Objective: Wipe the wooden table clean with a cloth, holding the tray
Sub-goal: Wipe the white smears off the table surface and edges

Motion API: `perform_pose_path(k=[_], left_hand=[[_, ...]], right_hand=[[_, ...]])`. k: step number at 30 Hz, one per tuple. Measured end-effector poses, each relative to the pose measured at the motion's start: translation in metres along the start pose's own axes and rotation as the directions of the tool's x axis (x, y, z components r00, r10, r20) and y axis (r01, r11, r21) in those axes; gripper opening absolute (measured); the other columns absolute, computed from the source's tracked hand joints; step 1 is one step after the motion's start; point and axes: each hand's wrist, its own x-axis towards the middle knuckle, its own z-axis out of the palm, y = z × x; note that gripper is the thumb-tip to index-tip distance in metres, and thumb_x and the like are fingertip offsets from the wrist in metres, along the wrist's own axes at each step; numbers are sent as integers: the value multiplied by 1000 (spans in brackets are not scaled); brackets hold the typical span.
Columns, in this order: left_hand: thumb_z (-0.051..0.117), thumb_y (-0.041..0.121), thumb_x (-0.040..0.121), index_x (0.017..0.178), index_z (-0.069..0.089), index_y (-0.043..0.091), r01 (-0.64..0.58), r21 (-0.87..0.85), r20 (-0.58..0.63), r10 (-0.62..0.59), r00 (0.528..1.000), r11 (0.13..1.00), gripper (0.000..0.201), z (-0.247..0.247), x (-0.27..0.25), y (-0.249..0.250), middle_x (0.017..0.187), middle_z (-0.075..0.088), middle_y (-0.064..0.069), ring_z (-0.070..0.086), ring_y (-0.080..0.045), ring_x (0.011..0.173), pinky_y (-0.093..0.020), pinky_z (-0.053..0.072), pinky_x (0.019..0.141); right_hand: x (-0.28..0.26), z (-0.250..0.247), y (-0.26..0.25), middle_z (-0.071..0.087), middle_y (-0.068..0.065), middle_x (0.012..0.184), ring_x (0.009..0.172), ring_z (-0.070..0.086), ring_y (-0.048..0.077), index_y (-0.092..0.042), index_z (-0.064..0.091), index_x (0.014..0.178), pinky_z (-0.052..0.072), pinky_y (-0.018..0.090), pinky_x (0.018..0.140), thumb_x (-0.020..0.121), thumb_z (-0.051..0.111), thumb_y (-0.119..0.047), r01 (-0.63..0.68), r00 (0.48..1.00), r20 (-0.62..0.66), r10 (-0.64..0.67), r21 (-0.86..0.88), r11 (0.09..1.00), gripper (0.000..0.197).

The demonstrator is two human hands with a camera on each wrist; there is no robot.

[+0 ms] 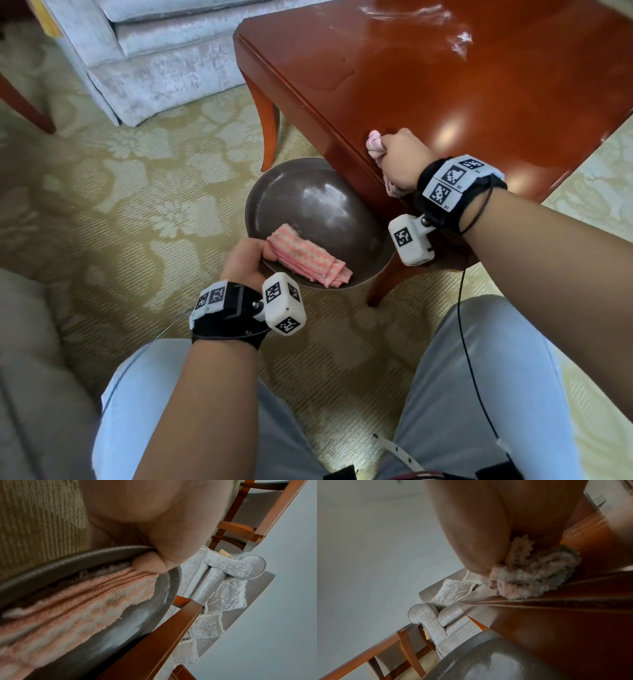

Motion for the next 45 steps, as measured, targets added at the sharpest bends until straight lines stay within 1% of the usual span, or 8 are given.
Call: perform_pose_path(k=[3,7,16,21,24,29,36,45], left_hand=[[26,-4,61,57,39,8,-21,59,-11,22,1000,998,17,-1,2,-2,66,50,-10,58,-29,58,-38,57,57],[37,-2,48,78,41,12,-22,62,-6,23,1000,998,34,-10,11,-1,92,50,-13,55,-34,93,-49,57,82],[45,-4,38,89,45,9,-49,124,-54,56,997,991,53,-10,10,-5,112,46,-14,51,-35,104,-54,45,101],[31,-2,58,65,42,9,-55,147,-28,59,998,988,17,2,0,-9,76,52,-13,57,-32,75,-41,59,67],[29,-2,59,41,42,10,-63,147,-28,68,997,987,26,6,-6,-11,61,49,-11,54,-28,59,-38,52,70],[28,-3,59,70,50,2,-22,115,-28,25,999,993,25,5,-4,-9,85,58,-18,60,-36,85,-47,60,67],[26,-2,59,39,55,0,-16,109,31,13,999,994,36,13,-13,-8,61,62,-17,66,-32,54,-38,59,51],[26,-3,58,38,51,3,-32,64,37,30,999,997,32,16,-19,-11,56,58,-15,64,-29,47,-34,56,46]], right_hand=[[-2,-2,-2,56,20,108,86,60,27,-3,58,88,46,29,69,87,38,7,10,1000,3,-10,-34,999,23],[-9,-2,-2,47,16,111,96,56,36,-2,60,100,52,41,82,86,43,8,29,1000,-3,-30,-120,992,24],[-29,16,-24,44,10,107,99,56,35,-10,54,99,49,41,87,89,58,0,153,987,60,-147,-127,980,15],[-41,12,-32,40,8,97,83,51,31,-11,54,87,42,38,76,93,39,-1,295,955,-2,-295,-31,955,18],[-33,-12,-18,44,12,94,83,48,27,-10,54,84,35,31,74,93,40,-7,224,968,-117,-221,13,975,17],[-18,-28,14,52,26,96,103,56,40,1,59,91,35,35,70,90,42,-3,-16,984,-177,13,-18,1000,17],[-3,-16,19,45,15,102,122,49,32,-1,47,132,42,36,96,91,53,1,-221,974,23,227,-155,963,41],[-3,-6,6,38,11,114,108,51,34,-8,58,122,45,36,87,94,47,-4,-18,1000,9,18,-63,998,31]])
